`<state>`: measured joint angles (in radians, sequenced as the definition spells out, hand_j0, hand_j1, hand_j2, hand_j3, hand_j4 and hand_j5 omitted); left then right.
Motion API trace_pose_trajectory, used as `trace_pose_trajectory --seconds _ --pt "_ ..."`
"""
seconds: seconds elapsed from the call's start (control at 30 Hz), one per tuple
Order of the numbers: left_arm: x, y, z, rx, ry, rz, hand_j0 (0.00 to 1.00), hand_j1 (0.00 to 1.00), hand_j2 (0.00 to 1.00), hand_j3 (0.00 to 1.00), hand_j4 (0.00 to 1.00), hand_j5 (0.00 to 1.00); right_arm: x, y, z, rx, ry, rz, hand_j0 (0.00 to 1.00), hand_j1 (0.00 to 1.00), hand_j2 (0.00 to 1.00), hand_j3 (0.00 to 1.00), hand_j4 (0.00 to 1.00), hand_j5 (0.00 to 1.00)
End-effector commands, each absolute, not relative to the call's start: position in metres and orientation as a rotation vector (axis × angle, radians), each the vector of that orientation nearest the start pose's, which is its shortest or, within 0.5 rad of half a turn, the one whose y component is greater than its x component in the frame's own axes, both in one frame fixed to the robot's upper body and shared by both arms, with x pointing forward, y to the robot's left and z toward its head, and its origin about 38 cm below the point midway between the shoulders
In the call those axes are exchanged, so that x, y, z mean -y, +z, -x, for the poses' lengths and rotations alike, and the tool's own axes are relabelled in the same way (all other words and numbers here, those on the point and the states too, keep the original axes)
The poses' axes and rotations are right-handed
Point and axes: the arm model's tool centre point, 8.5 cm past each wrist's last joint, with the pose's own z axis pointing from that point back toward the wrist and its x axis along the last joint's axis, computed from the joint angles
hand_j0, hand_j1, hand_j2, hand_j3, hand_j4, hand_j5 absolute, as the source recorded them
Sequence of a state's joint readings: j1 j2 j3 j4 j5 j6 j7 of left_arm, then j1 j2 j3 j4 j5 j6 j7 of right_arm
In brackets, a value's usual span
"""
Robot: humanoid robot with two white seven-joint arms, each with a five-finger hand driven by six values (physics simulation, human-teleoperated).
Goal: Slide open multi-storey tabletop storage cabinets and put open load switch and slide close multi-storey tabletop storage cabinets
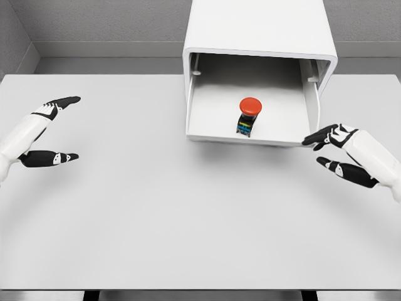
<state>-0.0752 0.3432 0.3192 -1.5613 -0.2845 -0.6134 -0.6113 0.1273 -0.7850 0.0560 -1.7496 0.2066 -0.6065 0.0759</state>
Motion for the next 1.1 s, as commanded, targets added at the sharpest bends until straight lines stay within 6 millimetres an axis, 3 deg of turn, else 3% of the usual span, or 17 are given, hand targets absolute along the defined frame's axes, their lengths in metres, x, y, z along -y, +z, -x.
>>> trace_pose_trajectory --seconds 0.0,0.07,0.27,0.37,0.6,0.97,1.0,1.07 --pt "-0.375 0.170 -0.356 1.812 -1.137 -0.426 1.00 1.00 1.00 1.00 1.00 1.00 0.348 0.180 -0.310 1.888 1.363 0.385 0.69 0.69 0.69 0.69 0.69 0.69" --pt "-0.375 0.170 -0.356 1.814 -1.137 -0.426 1.00 1.00 1.00 1.00 1.00 1.00 0.351 0.182 -0.310 1.889 1.355 0.397 0.70 0.70 0.70 0.70 0.70 0.70" --pt "-0.375 0.171 -0.356 1.816 -1.137 -0.428 1.00 1.00 1.00 1.00 1.00 1.00 0.354 0.184 -0.309 1.891 1.352 0.408 0.93 0.93 0.93 0.93 0.93 0.93" --pt "-0.376 0.170 -0.355 1.813 -1.131 -0.428 1.00 1.00 1.00 1.00 1.00 1.00 0.353 0.184 -0.309 1.893 1.349 0.408 0.93 0.93 0.93 0.93 0.93 0.93" --pt "-0.399 0.119 -0.339 1.675 -1.056 -0.371 1.00 1.00 1.00 1.00 1.00 1.00 0.359 0.188 -0.309 1.897 1.338 0.431 0.95 0.95 0.95 0.95 0.95 0.95" --pt "-0.406 0.102 -0.338 1.632 -1.023 -0.347 1.00 1.00 1.00 1.00 1.00 1.00 0.376 0.196 -0.309 1.886 1.314 0.497 0.95 0.95 0.95 0.95 0.95 0.95" --pt "-0.406 0.101 -0.337 1.630 -1.023 -0.346 1.00 1.00 1.00 1.00 1.00 1.00 0.379 0.194 -0.310 1.876 1.312 0.500 0.93 0.93 0.93 0.93 0.93 0.93" --pt "-0.408 0.099 -0.337 1.619 -1.017 -0.343 1.00 1.00 1.00 1.00 1.00 1.00 0.383 0.196 -0.310 1.858 1.332 0.507 0.78 0.78 0.78 0.78 0.78 0.78"
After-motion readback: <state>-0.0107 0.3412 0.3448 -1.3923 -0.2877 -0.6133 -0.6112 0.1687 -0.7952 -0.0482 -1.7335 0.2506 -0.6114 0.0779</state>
